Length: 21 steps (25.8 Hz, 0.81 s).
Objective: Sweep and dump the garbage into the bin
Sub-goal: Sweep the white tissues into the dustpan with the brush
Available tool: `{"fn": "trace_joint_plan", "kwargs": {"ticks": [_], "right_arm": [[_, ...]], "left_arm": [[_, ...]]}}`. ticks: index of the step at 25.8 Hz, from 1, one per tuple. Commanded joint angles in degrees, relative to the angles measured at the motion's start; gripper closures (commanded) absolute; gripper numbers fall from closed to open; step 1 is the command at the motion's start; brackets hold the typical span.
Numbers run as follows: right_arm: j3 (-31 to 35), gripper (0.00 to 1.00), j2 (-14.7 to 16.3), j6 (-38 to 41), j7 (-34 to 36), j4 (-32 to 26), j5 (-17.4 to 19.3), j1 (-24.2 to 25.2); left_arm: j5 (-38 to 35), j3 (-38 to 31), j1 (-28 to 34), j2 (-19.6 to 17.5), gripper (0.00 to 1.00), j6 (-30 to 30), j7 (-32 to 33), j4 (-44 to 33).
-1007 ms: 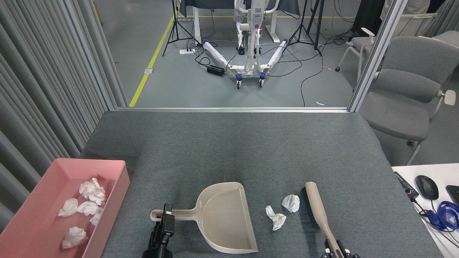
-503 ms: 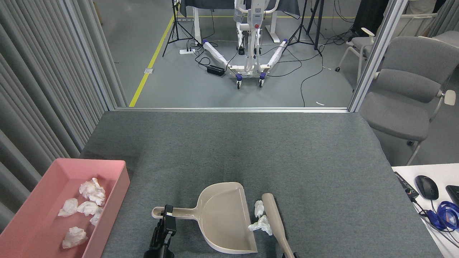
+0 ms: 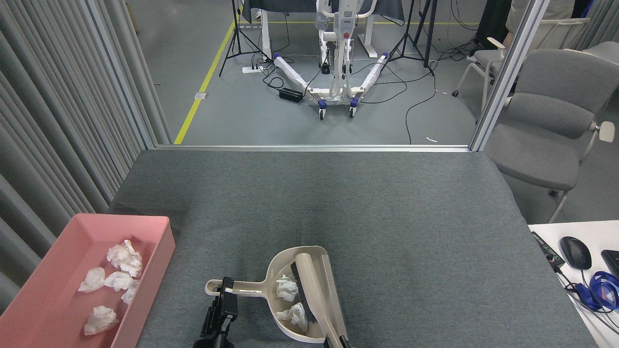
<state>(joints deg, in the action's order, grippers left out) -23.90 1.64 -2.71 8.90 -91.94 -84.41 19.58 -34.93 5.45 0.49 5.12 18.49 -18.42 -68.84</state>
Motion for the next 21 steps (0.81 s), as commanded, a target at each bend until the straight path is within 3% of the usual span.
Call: {"fn": "trace_joint_plan", "kwargs": {"ticks": [1, 7, 12, 21], "right_arm": [[-1.6, 1.00, -0.6, 0.2, 0.6, 0.0, 0.4, -0.2], [-3.0, 1.00, -1.0, -0.3, 0.7, 0.0, 0.4, -1.6], [-3.0, 1.00, -1.0, -0.4, 1.5, -0.3, 0.3, -1.6], [-1.3, 1.00, -0.5, -1.6, 1.3, -4.8, 0.2, -1.8]], "left_arm": [[0.3, 0.0, 0.1, 0.0, 0.88, 0.5, 0.1, -0.1], [1.0, -0.1, 0.1, 0.1, 0.90, 1.1, 0.0, -0.7], [6.5, 0.1, 0.2, -0.3, 0.89, 1.2, -2.5, -0.9], [7.9, 0.4, 2.5, -0.3, 0.90, 0.8, -2.4, -6.0]]}}
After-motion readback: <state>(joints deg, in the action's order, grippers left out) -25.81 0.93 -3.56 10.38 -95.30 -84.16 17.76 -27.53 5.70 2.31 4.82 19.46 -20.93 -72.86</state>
